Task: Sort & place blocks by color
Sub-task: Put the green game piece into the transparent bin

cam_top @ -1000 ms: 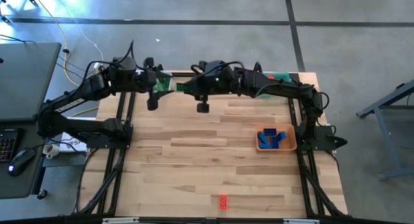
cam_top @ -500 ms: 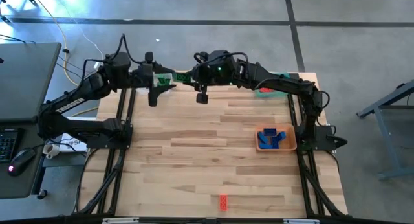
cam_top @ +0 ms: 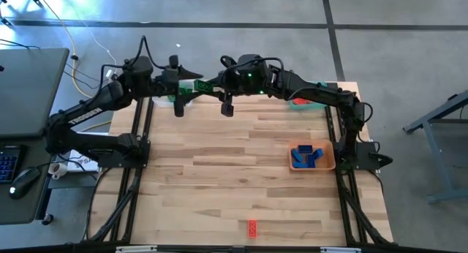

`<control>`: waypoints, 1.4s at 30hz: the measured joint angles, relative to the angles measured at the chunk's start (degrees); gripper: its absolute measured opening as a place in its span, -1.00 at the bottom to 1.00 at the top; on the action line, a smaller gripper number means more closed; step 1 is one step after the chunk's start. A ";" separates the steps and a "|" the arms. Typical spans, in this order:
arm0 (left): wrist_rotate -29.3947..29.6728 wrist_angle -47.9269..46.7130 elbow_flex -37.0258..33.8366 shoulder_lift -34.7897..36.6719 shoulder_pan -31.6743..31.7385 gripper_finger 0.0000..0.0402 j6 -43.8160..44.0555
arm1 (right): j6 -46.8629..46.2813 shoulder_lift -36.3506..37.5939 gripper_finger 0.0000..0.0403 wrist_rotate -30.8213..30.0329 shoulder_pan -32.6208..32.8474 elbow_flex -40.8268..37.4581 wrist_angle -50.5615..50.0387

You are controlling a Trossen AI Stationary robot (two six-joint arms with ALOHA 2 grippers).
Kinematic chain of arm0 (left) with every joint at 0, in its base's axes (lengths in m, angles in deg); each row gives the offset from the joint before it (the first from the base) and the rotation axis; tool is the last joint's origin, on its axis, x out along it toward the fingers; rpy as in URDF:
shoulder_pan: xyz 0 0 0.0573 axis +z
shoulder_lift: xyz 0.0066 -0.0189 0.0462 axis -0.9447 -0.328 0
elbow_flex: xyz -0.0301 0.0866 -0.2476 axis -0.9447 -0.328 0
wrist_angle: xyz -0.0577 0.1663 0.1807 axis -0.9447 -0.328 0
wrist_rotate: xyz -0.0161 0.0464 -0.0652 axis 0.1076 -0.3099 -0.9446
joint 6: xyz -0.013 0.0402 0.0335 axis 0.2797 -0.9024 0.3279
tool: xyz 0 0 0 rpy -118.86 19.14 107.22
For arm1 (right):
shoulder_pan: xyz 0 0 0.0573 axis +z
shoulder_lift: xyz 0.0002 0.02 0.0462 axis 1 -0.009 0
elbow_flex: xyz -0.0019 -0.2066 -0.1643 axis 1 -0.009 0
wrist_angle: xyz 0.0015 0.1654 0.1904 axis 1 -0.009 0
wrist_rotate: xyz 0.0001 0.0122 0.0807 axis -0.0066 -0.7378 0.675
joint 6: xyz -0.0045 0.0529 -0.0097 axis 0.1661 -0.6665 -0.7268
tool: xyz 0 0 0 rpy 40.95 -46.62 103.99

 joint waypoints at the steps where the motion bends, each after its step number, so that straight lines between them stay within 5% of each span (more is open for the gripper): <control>1: -0.13 0.83 0.00 -0.24 0.00 0.25 -0.03 | -0.16 0.00 -0.45 0.00 0.00 0.00 -0.01; 11: -2.47 2.14 0.00 -1.09 0.00 0.21 0.15 | -0.19 0.00 -0.45 -0.22 0.00 0.00 -0.53; 21: -3.20 1.57 0.00 -1.09 -0.02 -0.45 2.19 | -0.11 0.00 -0.45 0.00 0.02 0.00 -1.76; 26: -3.15 1.32 0.00 -1.30 -0.02 -0.46 0.77 | -0.10 0.00 -0.43 -0.14 0.02 0.00 -3.04; 34: -0.68 -3.12 0.00 -1.27 0.02 -0.46 0.39 | -1.84 -0.09 0.25 -3.51 0.17 -0.02 -6.00; 42: 12.14 -14.73 0.01 -1.76 2.04 -0.46 -2.58 | -3.64 -0.09 0.41 -8.40 0.15 -0.07 -13.98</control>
